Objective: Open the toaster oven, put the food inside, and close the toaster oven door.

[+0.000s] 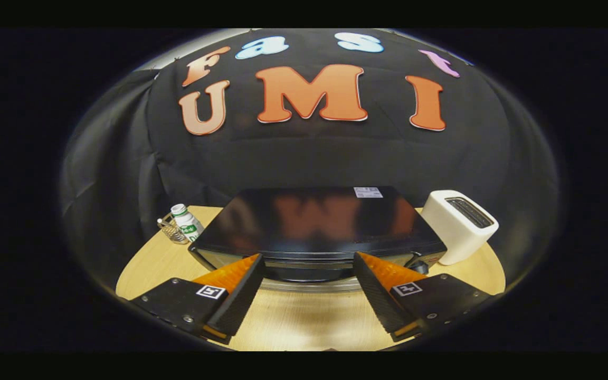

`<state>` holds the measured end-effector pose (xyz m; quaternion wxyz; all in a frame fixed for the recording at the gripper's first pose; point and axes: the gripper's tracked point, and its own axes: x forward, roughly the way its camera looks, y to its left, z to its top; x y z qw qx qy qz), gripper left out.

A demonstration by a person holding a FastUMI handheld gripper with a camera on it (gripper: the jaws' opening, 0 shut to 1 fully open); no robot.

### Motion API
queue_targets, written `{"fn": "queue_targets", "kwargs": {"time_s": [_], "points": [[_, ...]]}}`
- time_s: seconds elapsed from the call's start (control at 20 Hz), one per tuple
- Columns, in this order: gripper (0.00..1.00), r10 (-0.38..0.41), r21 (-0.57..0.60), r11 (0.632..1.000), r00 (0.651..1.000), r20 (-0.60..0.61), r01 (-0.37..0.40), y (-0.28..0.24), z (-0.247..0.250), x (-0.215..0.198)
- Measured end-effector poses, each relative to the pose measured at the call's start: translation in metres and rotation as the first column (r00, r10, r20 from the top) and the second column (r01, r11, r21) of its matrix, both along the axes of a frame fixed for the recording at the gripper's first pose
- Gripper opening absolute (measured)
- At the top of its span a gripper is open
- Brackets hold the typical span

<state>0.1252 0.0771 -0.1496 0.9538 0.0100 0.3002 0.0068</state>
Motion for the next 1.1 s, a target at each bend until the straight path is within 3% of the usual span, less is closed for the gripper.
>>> {"fn": "queue_targets", "kwargs": {"time_s": [0.4, 0.7, 1.1], "points": [[0.98, -0.050, -0.001, 0.999, 0.997, -0.059, 0.050, -0.002, -0.007, 0.005], [0.91, -0.071, -0.015, 0.997, 0.993, -0.093, 0.070, -0.005, -0.008, -0.004], [0.87, -0.059, -0.037, 0.998, 0.987, -0.151, 0.054, -0.003, -0.018, -0.054]]}}
